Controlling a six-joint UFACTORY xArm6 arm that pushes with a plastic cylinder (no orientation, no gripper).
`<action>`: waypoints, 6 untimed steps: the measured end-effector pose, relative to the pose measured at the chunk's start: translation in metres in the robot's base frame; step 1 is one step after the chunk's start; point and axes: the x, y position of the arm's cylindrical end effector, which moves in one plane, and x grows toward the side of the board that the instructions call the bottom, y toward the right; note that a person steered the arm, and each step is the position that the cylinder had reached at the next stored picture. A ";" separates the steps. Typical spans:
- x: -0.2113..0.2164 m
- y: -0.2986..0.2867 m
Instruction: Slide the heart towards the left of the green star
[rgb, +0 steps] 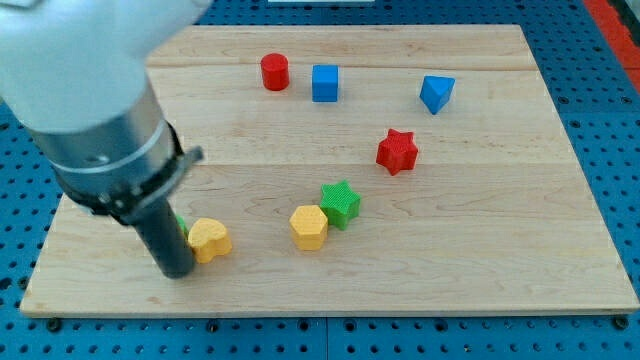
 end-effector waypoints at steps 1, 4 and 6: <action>-0.032 0.018; 0.000 0.035; 0.026 0.022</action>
